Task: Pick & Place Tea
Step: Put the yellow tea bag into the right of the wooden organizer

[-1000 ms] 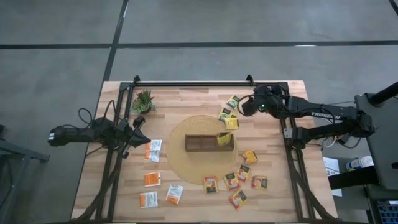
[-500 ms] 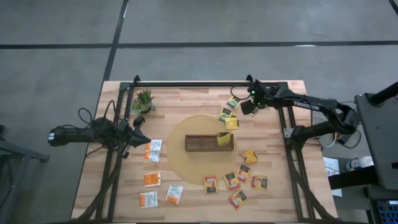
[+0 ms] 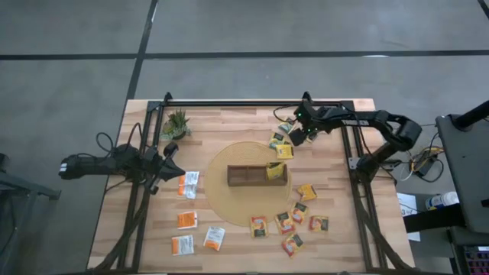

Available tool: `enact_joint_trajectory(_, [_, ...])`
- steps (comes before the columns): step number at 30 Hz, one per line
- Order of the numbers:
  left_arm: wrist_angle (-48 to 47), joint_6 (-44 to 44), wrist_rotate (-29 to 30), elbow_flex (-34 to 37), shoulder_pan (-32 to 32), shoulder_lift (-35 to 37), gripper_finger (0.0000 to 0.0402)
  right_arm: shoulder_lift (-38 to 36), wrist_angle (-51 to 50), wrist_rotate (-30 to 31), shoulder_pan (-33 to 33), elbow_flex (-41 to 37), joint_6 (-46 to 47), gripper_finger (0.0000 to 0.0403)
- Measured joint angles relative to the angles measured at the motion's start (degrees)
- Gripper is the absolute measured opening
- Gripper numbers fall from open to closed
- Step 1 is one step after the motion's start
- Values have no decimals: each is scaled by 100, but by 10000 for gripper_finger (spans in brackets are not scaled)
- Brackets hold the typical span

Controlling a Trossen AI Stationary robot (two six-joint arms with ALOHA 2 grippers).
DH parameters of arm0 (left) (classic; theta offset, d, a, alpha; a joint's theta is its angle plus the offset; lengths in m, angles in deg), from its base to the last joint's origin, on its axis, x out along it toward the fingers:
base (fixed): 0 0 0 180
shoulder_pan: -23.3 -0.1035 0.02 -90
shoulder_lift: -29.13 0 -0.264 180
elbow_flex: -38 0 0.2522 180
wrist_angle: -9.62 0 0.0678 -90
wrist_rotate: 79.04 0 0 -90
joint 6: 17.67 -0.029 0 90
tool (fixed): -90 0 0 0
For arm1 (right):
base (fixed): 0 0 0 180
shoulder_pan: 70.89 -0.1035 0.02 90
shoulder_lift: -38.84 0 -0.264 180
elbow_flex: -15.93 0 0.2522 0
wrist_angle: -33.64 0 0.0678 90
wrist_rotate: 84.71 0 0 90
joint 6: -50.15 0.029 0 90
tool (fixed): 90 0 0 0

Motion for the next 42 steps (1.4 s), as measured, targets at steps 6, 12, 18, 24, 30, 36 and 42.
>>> enact_joint_trajectory(6, [0, -1, -2, 0, 0, 0, 0, 430, 211, -74, 9, 27, -212, 224])
enact_joint_trajectory(12, [0, -1, -2, 0, 0, -2, 0, 609, 177, -70, 4, 44, -406, 224])
enact_joint_trajectory(18, [0, 0, -1, 1, -1, 0, 0, 533, 42, -122, 6, 42, -442, 184])
enact_joint_trajectory(24, [2, 1, -2, 0, 0, -2, 0, 530, -119, -140, 7, 35, -583, 69])
enact_joint_trajectory(30, [0, -1, -2, 0, 0, 0, 0, 518, -154, -149, 7, 35, -683, 13])
enact_joint_trajectory(36, [0, 1, 0, 0, 0, -2, 0, 116, -483, -236, -143, 73, -698, 9])
enact_joint_trajectory(42, [0, 0, -1, 1, -1, -1, 0, -812, -479, -190, -589, 58, -737, 8])
